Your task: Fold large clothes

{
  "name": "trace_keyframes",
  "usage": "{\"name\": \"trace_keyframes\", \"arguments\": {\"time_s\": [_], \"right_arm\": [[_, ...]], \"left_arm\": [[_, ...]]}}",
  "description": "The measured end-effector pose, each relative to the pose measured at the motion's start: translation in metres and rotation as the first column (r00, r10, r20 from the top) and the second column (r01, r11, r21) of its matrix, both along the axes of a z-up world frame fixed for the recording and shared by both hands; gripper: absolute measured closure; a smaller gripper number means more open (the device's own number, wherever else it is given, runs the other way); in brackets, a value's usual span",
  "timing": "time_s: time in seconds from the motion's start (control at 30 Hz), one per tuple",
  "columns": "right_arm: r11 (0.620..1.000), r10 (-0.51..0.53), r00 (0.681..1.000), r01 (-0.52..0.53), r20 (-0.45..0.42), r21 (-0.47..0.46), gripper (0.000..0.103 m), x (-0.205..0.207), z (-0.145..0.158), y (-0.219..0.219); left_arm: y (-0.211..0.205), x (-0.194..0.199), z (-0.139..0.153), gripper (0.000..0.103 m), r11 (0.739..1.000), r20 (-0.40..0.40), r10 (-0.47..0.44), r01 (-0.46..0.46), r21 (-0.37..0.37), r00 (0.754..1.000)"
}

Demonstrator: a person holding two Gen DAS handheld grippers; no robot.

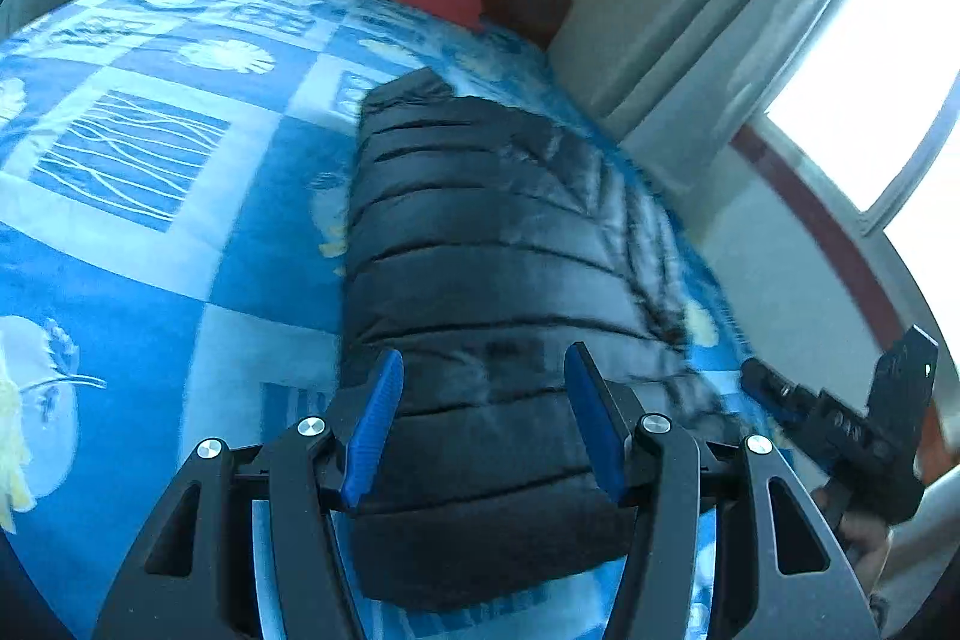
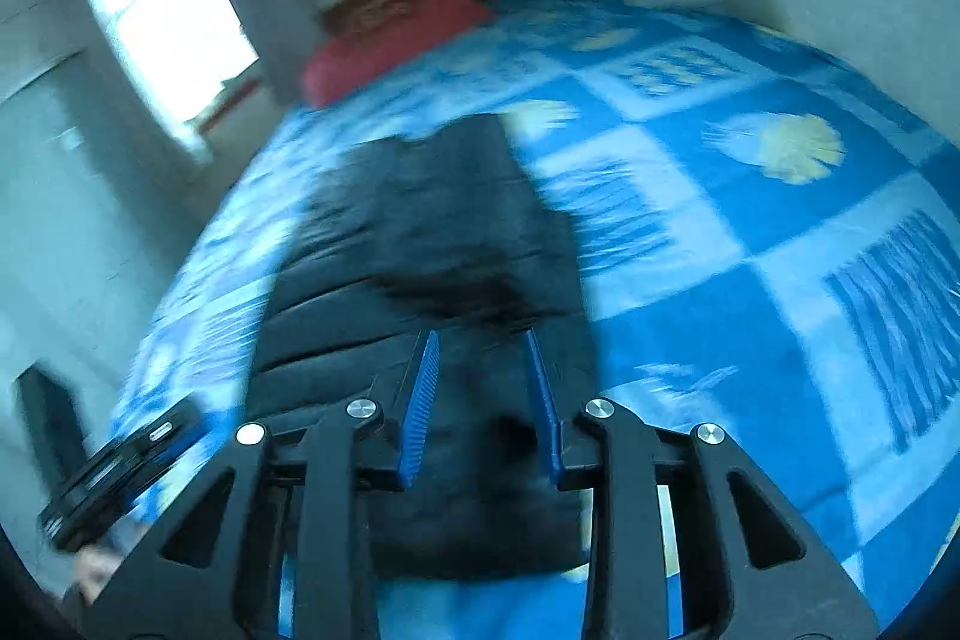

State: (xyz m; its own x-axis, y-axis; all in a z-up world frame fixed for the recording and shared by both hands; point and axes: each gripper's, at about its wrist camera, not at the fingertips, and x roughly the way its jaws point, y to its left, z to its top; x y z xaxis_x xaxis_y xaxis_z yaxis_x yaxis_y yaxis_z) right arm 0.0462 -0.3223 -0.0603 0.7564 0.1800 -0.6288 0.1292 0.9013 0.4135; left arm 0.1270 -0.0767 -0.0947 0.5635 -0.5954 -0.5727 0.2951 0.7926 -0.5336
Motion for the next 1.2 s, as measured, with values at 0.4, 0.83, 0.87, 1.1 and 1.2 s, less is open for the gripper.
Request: {"name": "trace_keyframes", "arguments": {"time_s": [0.4,0.83,0.87,1.1,1.2], "right_arm": [[0.998,-0.014,0.983,0.026,-0.184,0.061,0.077,0.016,-0.088,-0.004],[1.000,0.001,0.999,-0.001,-0.051,0.009,0.073,0.062,0.000,-0.011],[1.000,0.007,0.998,-0.006,-0.060,0.018,0.073,0.071,-0.006,-0.014],[0.996,-0.013,0.982,0.028,-0.187,0.082,0.087,0.107,-0.076,-0.034],[0.991,-0.011,0.979,0.038,-0.202,0.129,0.090,0.107,-0.077,-0.041]], "left_arm": [[-0.029,0.025,-0.054,0.059,0.999,-0.178,-0.036,0.040,0.021,0.983],[-0.015,0.063,-0.001,0.057,0.997,-0.100,-0.053,0.047,-0.065,0.994],[-0.019,0.070,-0.003,0.057,0.997,-0.106,-0.054,0.048,-0.061,0.993],[-0.040,0.100,-0.039,0.072,0.998,-0.214,-0.062,0.063,0.001,0.975],[-0.037,0.106,-0.047,0.082,0.997,-0.236,-0.070,0.071,-0.004,0.969]]}}
